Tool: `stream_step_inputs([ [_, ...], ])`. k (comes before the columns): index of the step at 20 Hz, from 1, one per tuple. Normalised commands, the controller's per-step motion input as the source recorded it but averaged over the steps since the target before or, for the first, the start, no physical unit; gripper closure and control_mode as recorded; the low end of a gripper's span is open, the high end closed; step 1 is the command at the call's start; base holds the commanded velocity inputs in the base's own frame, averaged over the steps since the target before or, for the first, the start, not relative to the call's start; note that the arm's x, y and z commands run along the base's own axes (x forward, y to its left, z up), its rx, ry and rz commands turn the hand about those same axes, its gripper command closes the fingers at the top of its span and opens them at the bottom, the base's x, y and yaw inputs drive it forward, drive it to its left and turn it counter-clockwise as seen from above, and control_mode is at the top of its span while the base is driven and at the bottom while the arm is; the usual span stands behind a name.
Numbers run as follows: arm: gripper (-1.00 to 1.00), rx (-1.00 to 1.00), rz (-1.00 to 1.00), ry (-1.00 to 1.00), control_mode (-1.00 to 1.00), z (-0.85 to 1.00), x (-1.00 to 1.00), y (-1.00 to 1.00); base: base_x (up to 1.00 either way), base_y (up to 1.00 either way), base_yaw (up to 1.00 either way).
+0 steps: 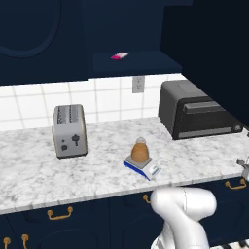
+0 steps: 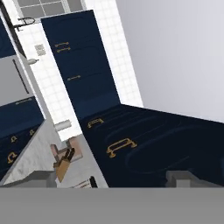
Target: Pick the honey bottle and place it on the digital scale for weighing, and close the cabinet.
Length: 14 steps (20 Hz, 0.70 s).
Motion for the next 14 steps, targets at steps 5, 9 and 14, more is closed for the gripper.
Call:
stream_step_inputs([
  [5,-1.0,0.01,0.0,0.0,-1.0,0.51,0.36,-0.62,0.0,0.0,0.0],
  [9,-1.0,0.01,0.0,0.0,-1.0,1.0,0.78,-0.06,0.0,0.0,0.0],
  [14,-1.0,0.0,0.0,-0.02,-1.0,0.94,0.73,-0.05,0.0,0.0,0.0],
])
